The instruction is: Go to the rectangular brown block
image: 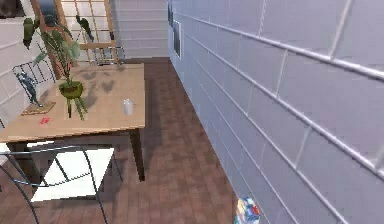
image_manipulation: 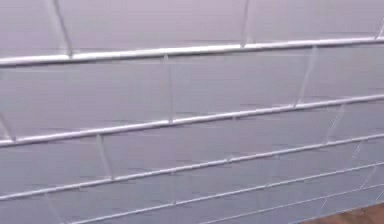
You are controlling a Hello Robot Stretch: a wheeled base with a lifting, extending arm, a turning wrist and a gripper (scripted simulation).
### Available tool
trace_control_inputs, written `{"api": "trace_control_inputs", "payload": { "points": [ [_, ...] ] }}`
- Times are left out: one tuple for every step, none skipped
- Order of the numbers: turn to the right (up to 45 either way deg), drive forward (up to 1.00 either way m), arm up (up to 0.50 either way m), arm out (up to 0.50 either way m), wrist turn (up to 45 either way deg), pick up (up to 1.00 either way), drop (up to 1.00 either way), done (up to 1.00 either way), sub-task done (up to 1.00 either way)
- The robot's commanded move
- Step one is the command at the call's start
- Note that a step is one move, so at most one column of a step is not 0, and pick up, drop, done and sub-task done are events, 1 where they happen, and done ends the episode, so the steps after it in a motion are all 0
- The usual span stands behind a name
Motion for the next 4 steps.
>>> {"api": "trace_control_inputs", "payload": {
  "points": [
    [-6.0,0.0,0.0,0.0,0.0,0.0,0.0,0.0,0.0],
    [0.0,1.0,0.0,0.0,0.0,0.0,0.0,0.0,0.0],
    [-12.0,0.0,0.0,0.0,0.0,0.0,0.0,0.0,0.0],
    [0.0,0.15,0.0,0.0,0.0,0.0,0.0,0.0,0.0]
  ]
}}
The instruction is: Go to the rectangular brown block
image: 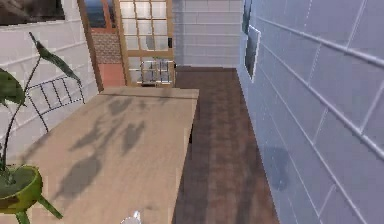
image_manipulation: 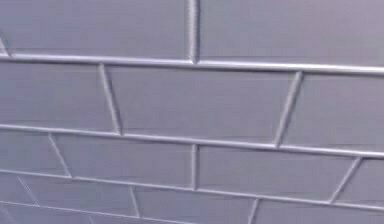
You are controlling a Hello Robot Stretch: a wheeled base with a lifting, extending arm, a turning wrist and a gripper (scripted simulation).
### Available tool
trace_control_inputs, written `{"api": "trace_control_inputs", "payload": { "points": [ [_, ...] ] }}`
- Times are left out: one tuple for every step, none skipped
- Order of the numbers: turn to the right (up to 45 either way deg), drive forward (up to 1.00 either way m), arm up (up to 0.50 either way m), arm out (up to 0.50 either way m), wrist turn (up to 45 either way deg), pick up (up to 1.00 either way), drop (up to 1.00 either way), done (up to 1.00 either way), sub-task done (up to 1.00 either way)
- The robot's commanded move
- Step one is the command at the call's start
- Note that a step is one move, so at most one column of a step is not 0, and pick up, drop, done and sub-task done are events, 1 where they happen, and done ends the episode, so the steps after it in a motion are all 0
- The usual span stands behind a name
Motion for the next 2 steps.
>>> {"api": "trace_control_inputs", "payload": {
  "points": [
    [6.0,0.0,0.0,0.0,0.0,0.0,0.0,0.0,0.0],
    [0.0,1.0,0.0,0.0,0.0,0.0,0.0,0.0,0.0]
  ]
}}
